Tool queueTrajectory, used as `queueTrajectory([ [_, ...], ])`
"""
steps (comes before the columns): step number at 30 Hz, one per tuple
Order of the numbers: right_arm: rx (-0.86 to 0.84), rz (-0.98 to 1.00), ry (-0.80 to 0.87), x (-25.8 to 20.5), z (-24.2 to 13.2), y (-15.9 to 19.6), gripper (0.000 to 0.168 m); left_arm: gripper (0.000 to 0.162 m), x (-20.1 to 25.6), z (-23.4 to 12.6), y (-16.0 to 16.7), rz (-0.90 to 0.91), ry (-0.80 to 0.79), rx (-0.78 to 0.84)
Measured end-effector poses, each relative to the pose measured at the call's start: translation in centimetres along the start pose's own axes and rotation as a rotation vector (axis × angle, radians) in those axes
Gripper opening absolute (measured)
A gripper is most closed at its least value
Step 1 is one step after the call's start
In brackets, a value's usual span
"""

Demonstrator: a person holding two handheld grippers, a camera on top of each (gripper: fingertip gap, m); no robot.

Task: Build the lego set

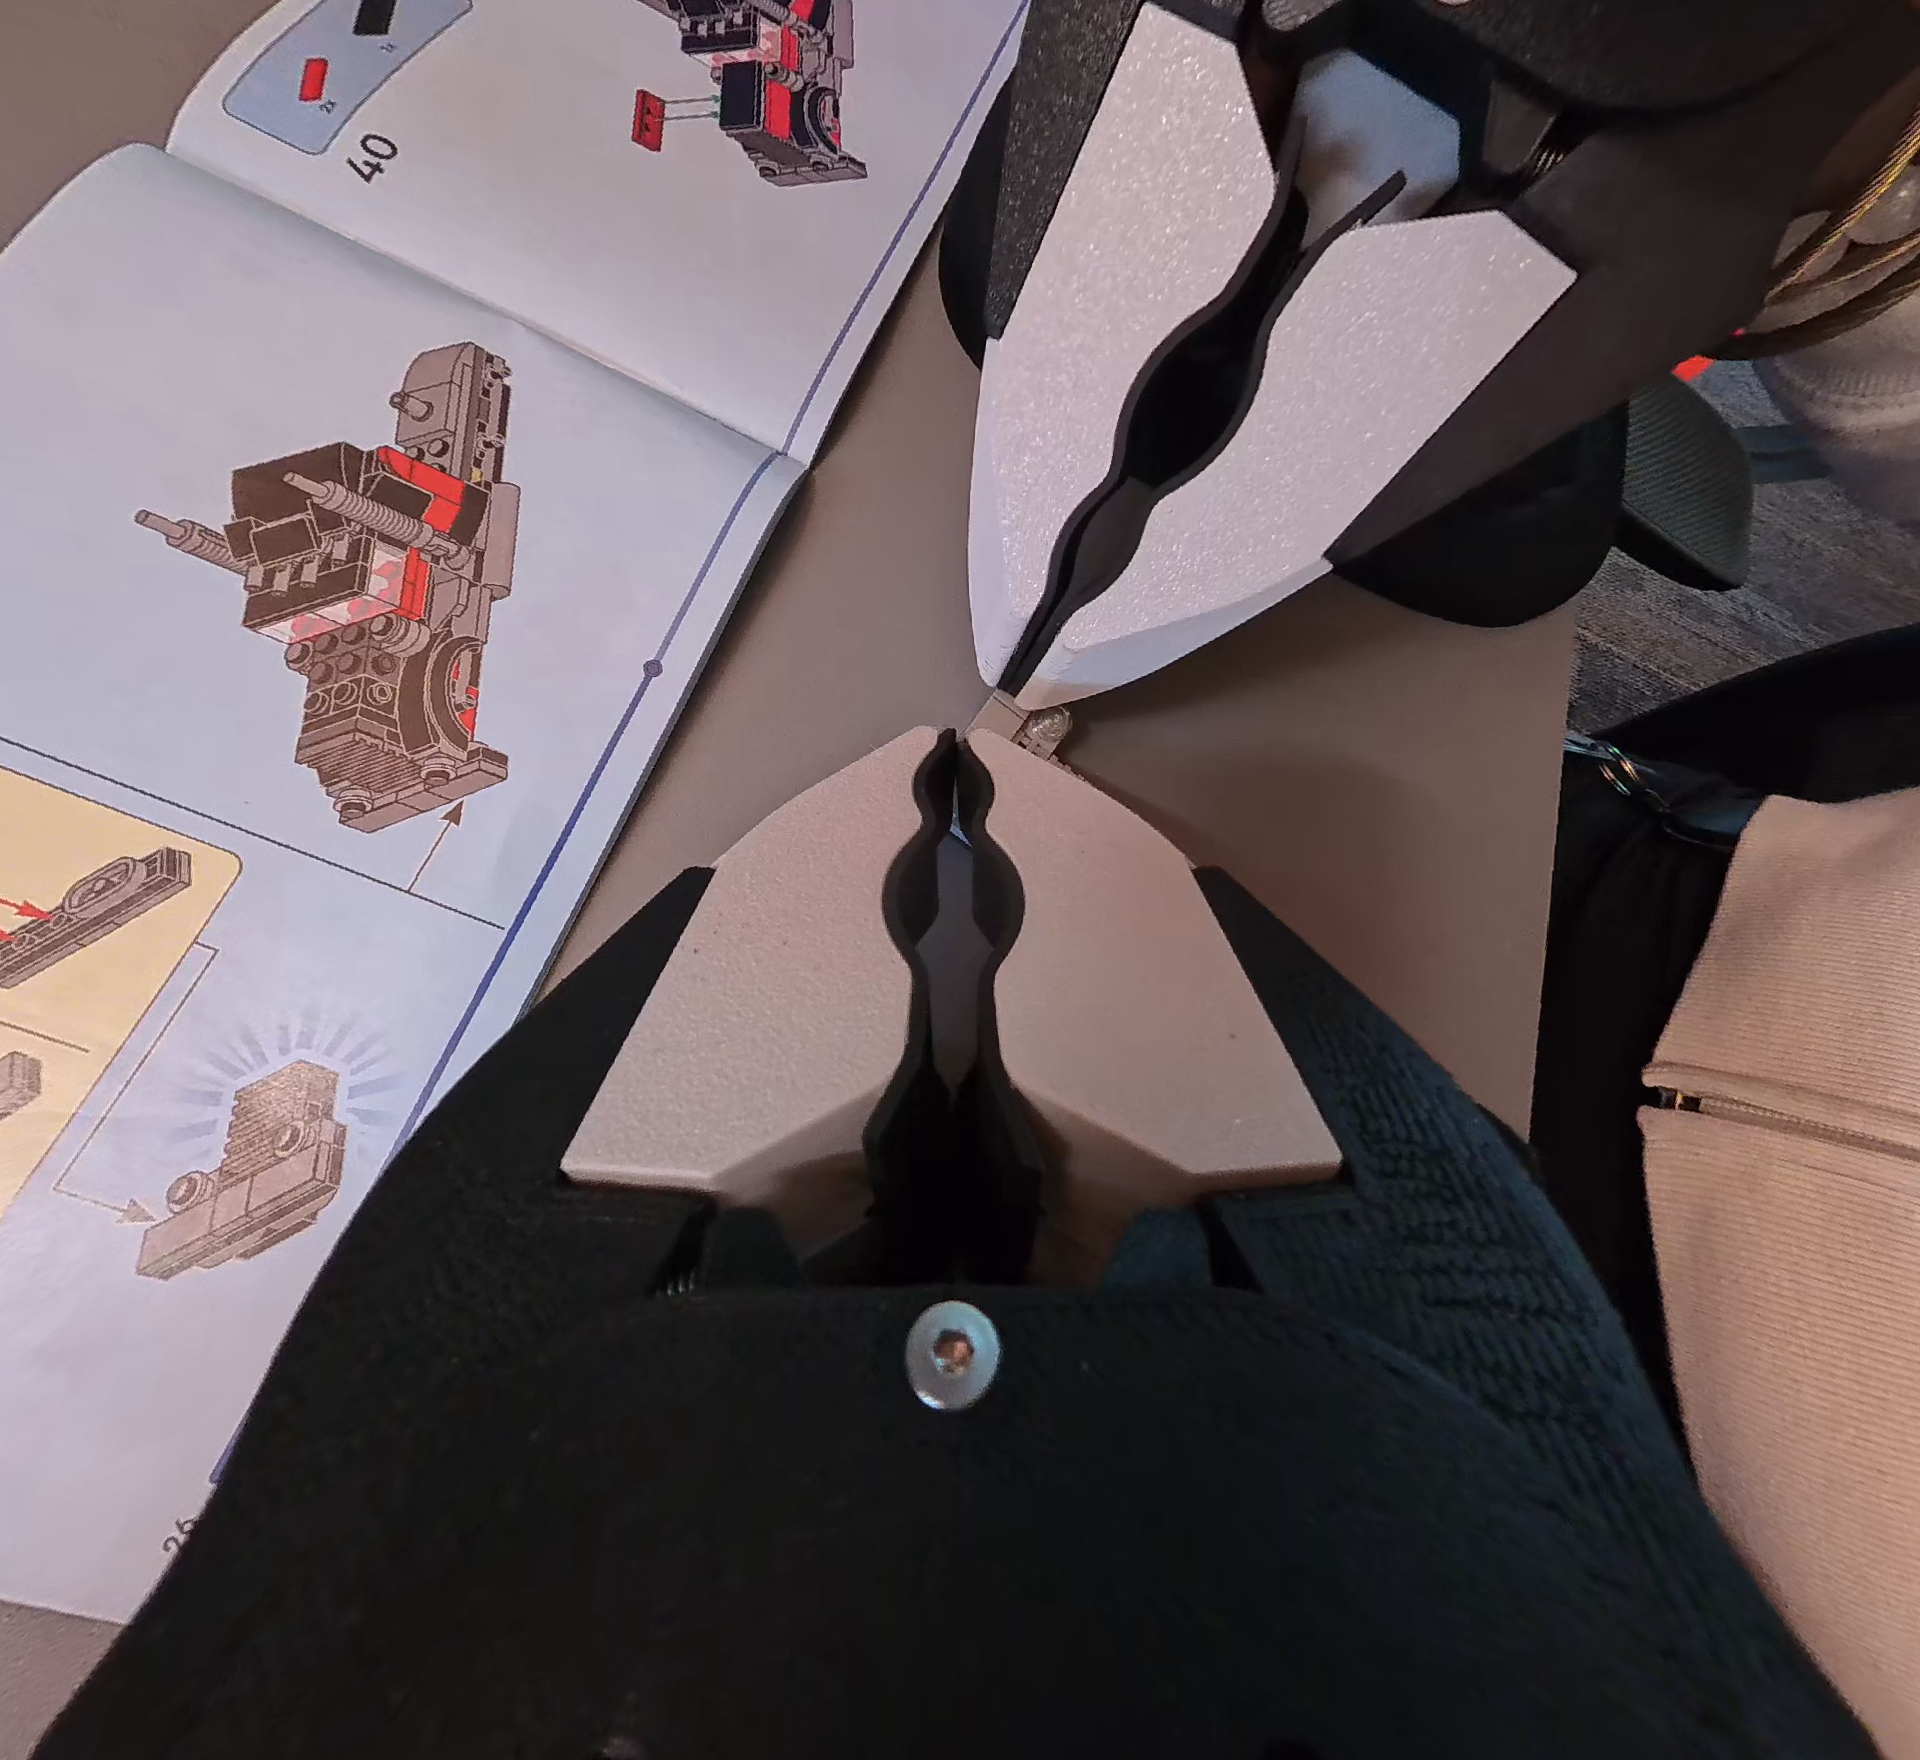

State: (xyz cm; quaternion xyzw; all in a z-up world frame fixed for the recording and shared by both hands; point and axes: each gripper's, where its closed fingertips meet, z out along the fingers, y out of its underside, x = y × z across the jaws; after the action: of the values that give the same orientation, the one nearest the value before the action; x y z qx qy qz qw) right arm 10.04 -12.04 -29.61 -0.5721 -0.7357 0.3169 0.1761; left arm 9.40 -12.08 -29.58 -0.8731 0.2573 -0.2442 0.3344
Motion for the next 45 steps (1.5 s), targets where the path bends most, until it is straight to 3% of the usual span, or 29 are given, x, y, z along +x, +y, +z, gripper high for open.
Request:
queueTrajectory([
  [21,0.008,0.021,0.001,0.2,-0.1,0.0,0.006,0.001,0.3,-0.1,0.1,0.015,0.022,0.003],
  [25,0.159,0.121,-0.059,0.3,-1.4,-0.9,0.009,0.015,0.4,-1.9,-1.7,-0.041,0.086,0.189],
  [31,0.185,0.093,-0.073,0.2,-2.4,0.2,0.021,0.019,-0.9,-6.5,-4.2,-0.171,0.134,0.551],
  [35,0.179,0.058,-0.111,-0.4,-2.3,0.3,0.028,0.019,-0.9,-6.5,-4.2,-0.168,0.133,0.557],
  [45,0.121,-0.001,-0.089,-0.5,-1.6,0.6,0.022,0.019,-0.4,-5.6,-3.7,-0.124,0.115,0.488],
])
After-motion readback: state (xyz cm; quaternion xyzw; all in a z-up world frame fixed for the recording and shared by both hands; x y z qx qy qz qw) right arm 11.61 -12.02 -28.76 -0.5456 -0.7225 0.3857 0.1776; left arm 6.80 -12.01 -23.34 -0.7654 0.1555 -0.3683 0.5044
